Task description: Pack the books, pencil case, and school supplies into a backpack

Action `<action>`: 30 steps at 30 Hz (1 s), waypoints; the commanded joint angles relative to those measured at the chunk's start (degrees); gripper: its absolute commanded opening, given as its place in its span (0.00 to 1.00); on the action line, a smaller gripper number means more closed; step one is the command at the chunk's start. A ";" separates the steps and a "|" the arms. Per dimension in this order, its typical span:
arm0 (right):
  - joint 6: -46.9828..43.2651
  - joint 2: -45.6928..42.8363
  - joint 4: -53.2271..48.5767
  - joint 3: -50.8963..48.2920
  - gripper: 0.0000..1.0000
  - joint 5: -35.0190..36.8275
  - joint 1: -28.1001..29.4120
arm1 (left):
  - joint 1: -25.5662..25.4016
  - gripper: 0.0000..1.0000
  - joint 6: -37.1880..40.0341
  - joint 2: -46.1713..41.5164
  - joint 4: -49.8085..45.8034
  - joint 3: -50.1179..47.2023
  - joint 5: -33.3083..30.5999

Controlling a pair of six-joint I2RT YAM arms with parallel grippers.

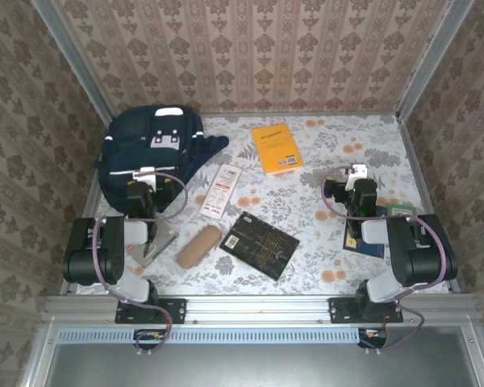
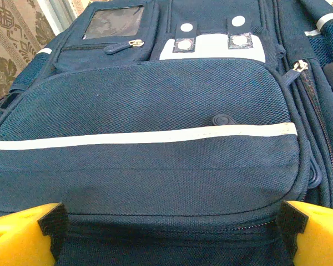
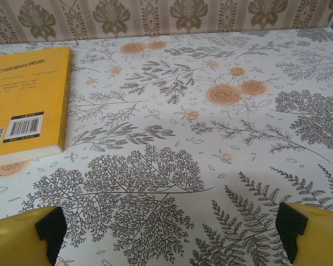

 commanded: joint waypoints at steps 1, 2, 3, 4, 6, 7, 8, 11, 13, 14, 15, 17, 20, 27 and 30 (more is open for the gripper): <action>-0.72 0.15 -0.16 0.93 1.00 -1.05 0.01 | -0.16 1.00 0.94 -0.27 0.27 0.02 0.63; -0.72 0.20 -0.15 0.88 1.00 -1.07 0.02 | -0.20 1.00 0.92 -0.27 0.27 0.02 0.64; -0.72 0.14 -0.10 0.92 1.00 -1.05 0.02 | -0.17 1.00 0.94 -0.25 0.27 0.00 0.57; -0.68 0.17 -0.15 0.92 1.00 -1.06 0.06 | -0.14 1.00 0.94 -0.18 0.27 0.02 0.57; -0.74 0.16 -0.14 0.88 1.00 -1.05 0.06 | -0.13 1.00 0.93 -0.19 0.27 0.02 0.58; -0.76 0.19 -0.17 0.88 1.00 -1.06 0.02 | -0.13 1.00 0.94 -0.26 0.27 0.02 0.61; -0.72 0.15 -0.15 0.88 1.00 -1.05 0.06 | -0.17 1.00 0.94 -0.24 0.27 0.02 0.57; -0.70 0.15 -0.19 0.88 1.00 -1.05 0.01 | -0.11 1.00 0.89 -0.22 0.27 0.02 0.59; -0.72 0.16 -0.18 0.89 0.99 -1.05 0.02 | -0.14 1.00 0.94 -0.20 0.28 0.02 0.58; -0.71 0.16 -0.19 0.88 1.00 -1.09 0.02 | -0.15 1.00 0.94 -0.15 0.27 0.02 0.61; -0.74 0.18 -0.13 0.88 1.00 -1.10 0.07 | -0.19 1.00 0.94 -0.19 0.28 0.04 0.59; -0.72 0.15 -0.15 0.79 1.00 -1.05 0.01 | -0.19 1.00 0.94 -0.18 0.27 0.02 0.62; -0.70 0.14 -0.10 0.82 1.00 -1.05 0.01 | -0.13 1.00 0.92 -0.19 0.22 0.02 0.57; -0.64 0.15 -0.28 0.89 1.00 -1.13 0.08 | 0.42 1.00 0.63 -0.36 -0.70 0.29 1.99; -0.64 -0.09 -0.02 0.81 1.00 -0.76 0.06 | 0.02 1.00 1.97 -3.36 -7.02 3.36 2.99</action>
